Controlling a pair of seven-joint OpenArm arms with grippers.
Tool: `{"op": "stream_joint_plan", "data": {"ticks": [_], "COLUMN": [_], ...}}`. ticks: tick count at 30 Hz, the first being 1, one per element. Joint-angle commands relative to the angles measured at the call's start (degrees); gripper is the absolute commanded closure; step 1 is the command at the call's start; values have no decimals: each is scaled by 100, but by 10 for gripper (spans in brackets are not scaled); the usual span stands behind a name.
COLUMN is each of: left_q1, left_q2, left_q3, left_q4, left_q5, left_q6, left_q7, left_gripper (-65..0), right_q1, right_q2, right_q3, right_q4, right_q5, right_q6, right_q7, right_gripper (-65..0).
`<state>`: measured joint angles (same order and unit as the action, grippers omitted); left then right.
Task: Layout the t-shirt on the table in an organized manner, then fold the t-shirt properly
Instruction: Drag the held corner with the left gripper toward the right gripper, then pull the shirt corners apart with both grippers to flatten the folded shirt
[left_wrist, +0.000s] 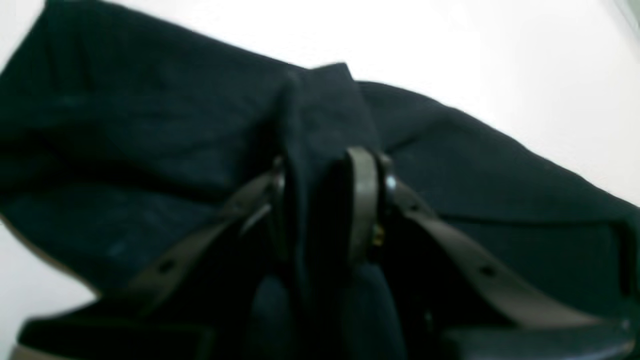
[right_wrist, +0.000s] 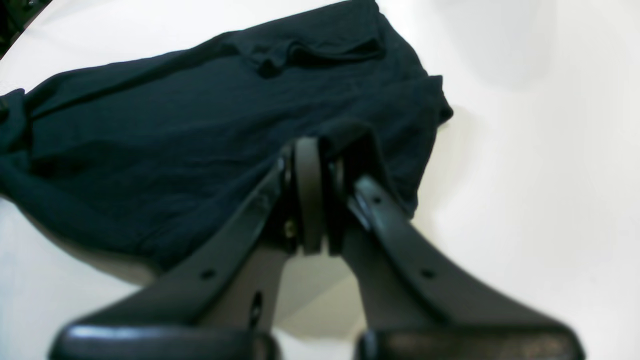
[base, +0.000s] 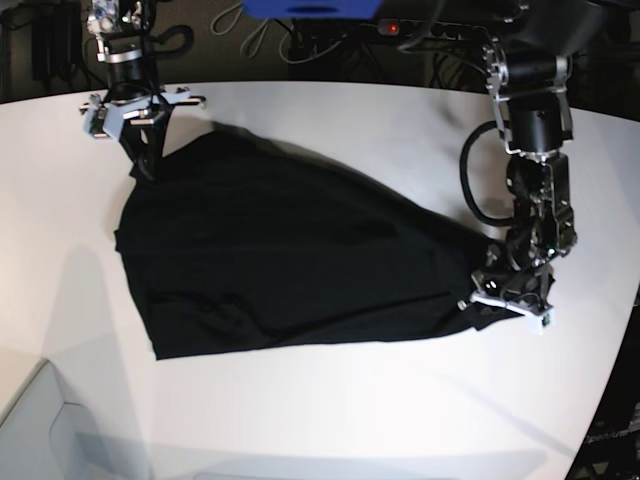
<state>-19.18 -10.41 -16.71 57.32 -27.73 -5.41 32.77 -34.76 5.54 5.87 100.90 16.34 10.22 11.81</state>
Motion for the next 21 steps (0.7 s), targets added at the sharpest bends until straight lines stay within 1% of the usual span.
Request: {"op": "stream_joint_plan", "data": {"ticks": [1, 3, 4, 6, 7, 8, 9, 12, 15, 17, 19, 21], "left_q1": [-126, -126, -126, -117, -117, -117, -108, 23, 375, 604, 903, 1263], "left_q2": [-53, -53, -62, -62, -62, -62, -62, -79, -123, -326, -431, -440], "left_q3": [-4, -4, -4, -4, -4, -4, -4, -4, -4, -21, -250, -689], "left_q4": [110, 110, 145, 242, 259, 268, 268, 356, 936, 1446, 1938, 2431], "left_q5": [-45, -45, -45, -45, -45, -45, -45, -142, -687, -1135, -1680, -2146], "left_q6": [-61, -61, -61, -61, -61, -61, -61, -61, -26, -17, -17, -8], "left_q7": [-91, -82, -82, -73, -64, -64, -64, -64, 24, 349, 692, 1061], "left_gripper": [-149, -144, -120, -12, 0, 0, -16, -1, -2, -2, -2, -2], "right_q1": [-1, 8, 8, 8, 8, 35, 61, 96, 96, 96, 96, 96], "right_q2": [31, 31, 31, 57, 66, 83, 92, 92, 92, 92, 101, 136], "right_q3": [24, 24, 24, 24, 24, 24, 24, 24, 200, 279, 279, 279], "right_q4": [86, 86, 86, 86, 86, 86, 86, 94, 103, 103, 103, 103], "right_q5": [23, 23, 23, 23, 23, 23, 23, 23, 23, 23, 23, 23], "right_q6": [2, 2, 2, 2, 2, 2, 2, 2, 2, 2, 2, 2], "right_q7": [177, 177, 177, 177, 177, 168, 168, 63, 10, 10, 10, 10], "right_gripper": [0, 0, 0, 0, 0, 0, 0, 0, 0, 0, 0, 0]}}
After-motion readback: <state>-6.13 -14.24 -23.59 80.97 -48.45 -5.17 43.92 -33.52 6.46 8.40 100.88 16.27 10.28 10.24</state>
